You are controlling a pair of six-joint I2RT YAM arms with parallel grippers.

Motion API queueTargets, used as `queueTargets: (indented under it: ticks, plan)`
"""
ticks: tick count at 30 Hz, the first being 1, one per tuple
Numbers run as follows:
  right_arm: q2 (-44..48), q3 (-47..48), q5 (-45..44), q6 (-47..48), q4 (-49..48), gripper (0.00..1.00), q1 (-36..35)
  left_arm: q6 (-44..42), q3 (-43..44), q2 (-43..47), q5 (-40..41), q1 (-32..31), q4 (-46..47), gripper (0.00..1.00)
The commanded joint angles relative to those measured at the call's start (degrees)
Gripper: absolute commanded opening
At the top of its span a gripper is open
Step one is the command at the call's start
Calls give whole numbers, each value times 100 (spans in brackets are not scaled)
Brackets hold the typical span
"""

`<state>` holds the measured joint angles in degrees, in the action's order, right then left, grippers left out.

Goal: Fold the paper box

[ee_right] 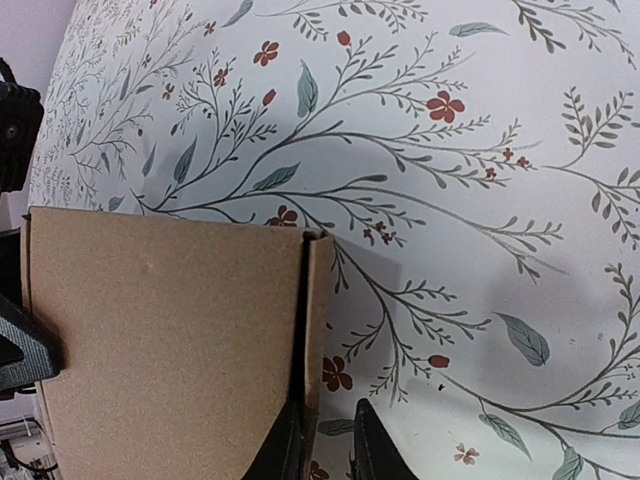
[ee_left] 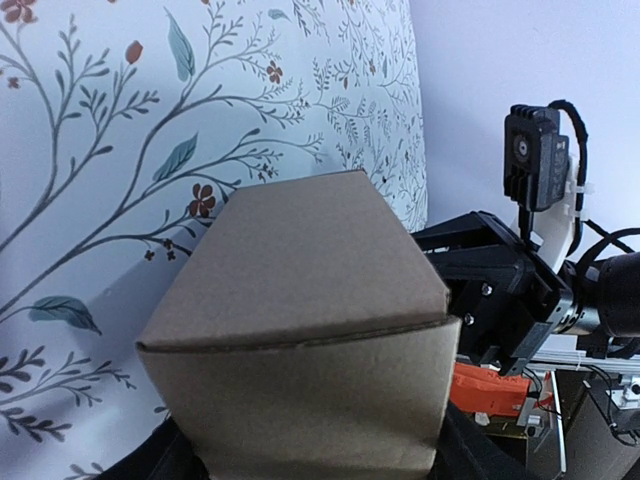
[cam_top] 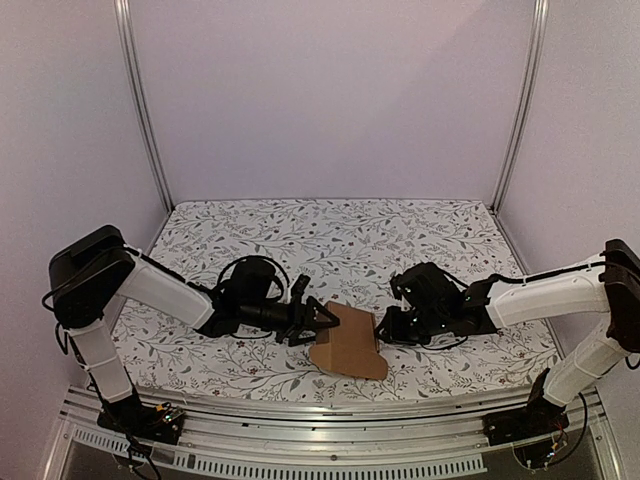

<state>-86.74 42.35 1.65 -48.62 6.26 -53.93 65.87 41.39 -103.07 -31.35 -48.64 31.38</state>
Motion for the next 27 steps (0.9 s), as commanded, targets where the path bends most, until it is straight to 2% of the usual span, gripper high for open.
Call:
queueTargets:
  ticks: [1, 4, 8, 11, 16, 22, 24, 25, 26, 27]
  plan:
    - [21, -67, -95, 63, 249, 18, 6, -165, 114, -18, -14, -14, -242, 63]
    - [49, -1, -82, 87, 277, 21, 6, -290, 109, 60, 26, -14, -478, 57]
    - [186, 104, -40, 167, 304, 29, 10, -338, 19, 220, 43, 3, -562, 52]
    - [437, 141, -42, 268, 300, 36, 10, -308, -37, 351, -11, 31, -518, 51]
    - [1057, 147, -2, 910, 320, 41, 6, -169, -94, 546, -273, 80, -382, 51]
    - [1857, 122, 325, 1929, 378, 66, 6, -30, -226, 1016, -609, 163, -339, 51]
    - [2057, 147, 426, 2259, 453, 78, 6, 44, -276, 1190, -793, 215, -328, 51]
    - [2135, 161, 459, 2484, 491, 93, 6, 75, -304, 1277, -887, 249, -325, 51]
    - [2271, 172, 501, 2637, 522, 98, 6, 108, -325, 1379, -996, 276, -344, 51]
    - [2374, 176, 566, 2849, 519, 99, 4, 132, -350, 1473, -1108, 307, -369, 51]
